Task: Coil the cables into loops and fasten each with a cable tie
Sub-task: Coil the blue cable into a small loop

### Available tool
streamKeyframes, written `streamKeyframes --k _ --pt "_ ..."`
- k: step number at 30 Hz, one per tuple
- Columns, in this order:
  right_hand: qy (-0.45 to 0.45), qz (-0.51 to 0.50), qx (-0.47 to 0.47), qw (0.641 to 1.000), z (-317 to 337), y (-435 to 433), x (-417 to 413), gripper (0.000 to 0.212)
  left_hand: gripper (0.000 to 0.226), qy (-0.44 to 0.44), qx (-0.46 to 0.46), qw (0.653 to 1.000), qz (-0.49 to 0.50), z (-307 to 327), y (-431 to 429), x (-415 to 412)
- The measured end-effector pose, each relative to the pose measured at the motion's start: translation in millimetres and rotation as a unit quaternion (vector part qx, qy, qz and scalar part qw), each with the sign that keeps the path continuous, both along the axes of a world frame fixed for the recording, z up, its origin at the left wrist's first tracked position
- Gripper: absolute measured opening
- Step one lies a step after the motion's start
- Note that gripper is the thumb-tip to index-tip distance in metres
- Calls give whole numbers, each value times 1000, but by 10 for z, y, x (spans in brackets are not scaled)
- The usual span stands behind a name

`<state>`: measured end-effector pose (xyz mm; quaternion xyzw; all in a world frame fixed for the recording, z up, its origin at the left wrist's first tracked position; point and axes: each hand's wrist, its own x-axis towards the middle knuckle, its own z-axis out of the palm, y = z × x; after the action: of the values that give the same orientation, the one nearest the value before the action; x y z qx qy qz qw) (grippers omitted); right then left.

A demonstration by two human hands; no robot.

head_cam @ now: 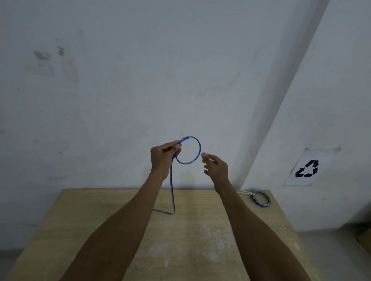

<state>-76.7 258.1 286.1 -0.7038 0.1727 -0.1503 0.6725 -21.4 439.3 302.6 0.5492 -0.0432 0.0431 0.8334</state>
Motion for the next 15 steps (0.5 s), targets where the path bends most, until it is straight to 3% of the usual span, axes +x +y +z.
streamKeyframes --k 2,5,7,9,11,14,15 --pt "115 -65 66 989 -154 30 -22 48 23 1 -33 999 34 97 -21 65" --pt "286 54 181 939 -265 154 -129 50 25 -3 -66 997 43 225 -54 116" --pt "324 123 288 893 -253 203 -128 58 24 -2 -69 997 37 271 -107 97" --pt "304 117 416 849 -191 237 -84 64 23 2 -71 997 25 289 -158 46" --pt "243 54 492 834 -136 269 -19 50 22 4 -75 997 5 288 -166 -4" --pt "167 -34 482 859 -84 256 69 5 21 7 -48 998 -25 280 -97 -67" --pt "156 -50 464 871 -93 229 97 8 20 3 -24 999 -28 272 -51 -72"
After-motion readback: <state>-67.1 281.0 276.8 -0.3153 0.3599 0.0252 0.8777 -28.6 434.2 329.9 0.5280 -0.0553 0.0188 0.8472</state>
